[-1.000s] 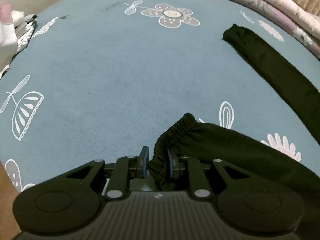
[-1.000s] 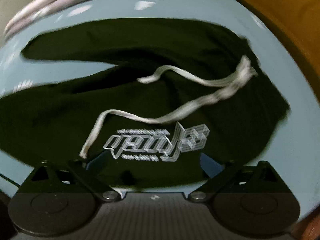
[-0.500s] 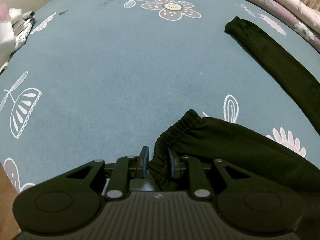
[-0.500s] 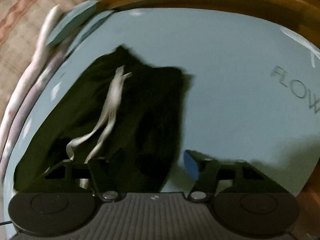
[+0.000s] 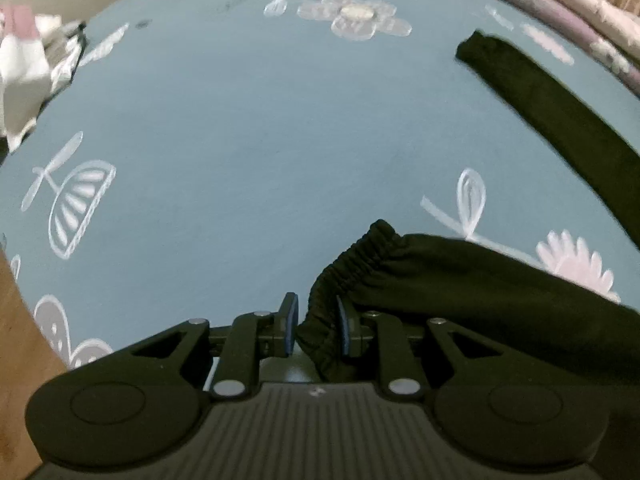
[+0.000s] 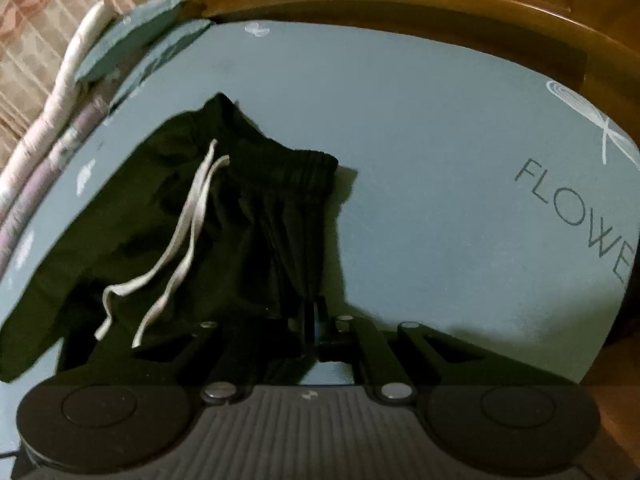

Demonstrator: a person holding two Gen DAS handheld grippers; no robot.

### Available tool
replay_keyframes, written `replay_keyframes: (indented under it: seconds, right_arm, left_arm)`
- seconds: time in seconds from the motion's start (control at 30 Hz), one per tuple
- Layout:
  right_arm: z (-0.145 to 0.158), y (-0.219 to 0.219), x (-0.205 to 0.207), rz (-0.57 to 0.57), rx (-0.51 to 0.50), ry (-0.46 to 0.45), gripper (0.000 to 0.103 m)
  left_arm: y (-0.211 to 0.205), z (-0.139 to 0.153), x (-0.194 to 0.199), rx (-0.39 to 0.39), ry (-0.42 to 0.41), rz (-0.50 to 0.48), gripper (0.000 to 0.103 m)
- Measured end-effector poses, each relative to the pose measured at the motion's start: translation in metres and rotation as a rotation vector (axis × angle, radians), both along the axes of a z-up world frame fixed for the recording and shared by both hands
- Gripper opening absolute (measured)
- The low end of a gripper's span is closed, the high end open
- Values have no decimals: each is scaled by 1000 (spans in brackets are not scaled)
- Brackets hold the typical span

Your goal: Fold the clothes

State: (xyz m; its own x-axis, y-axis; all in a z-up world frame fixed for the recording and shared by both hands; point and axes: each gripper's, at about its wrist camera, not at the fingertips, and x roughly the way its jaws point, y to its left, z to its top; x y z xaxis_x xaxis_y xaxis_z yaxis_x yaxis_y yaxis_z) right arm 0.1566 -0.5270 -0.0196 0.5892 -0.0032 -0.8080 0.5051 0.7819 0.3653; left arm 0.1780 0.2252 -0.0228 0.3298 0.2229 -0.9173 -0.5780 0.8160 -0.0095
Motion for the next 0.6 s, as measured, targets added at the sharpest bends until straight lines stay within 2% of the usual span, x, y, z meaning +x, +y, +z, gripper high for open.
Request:
replay_keyframes:
  seconds: [0.17,0.27,0.3,0.4,0.5,0.57,0.6]
  right_arm:
    - [19,13,10,27,-119,16,18]
    - [42,25,12,60,-216,-6,21]
    - [48,28,12,74,-236,-21,22]
    - [63,40,19,120,-241,-81,27]
    - [68,59,32,186,-236,-114,29]
    - [69,73,38,236,-224,-130,31]
    - [70,79,40,259,-213,-138,35]
  left_arm:
    - [7,16,-11,-24,-34,-2,30]
    - [6,40,-11,30,-52,-23,29]
    - [5,48,-10,59,-64,-39,32]
    - [7,61,2,72,-95,-91,40]
    - [3,56,23,71,-102,-160,48]
    - [3,42,35,66,-97,-207,49]
    - [5,32,41,56,-86,-222,49]
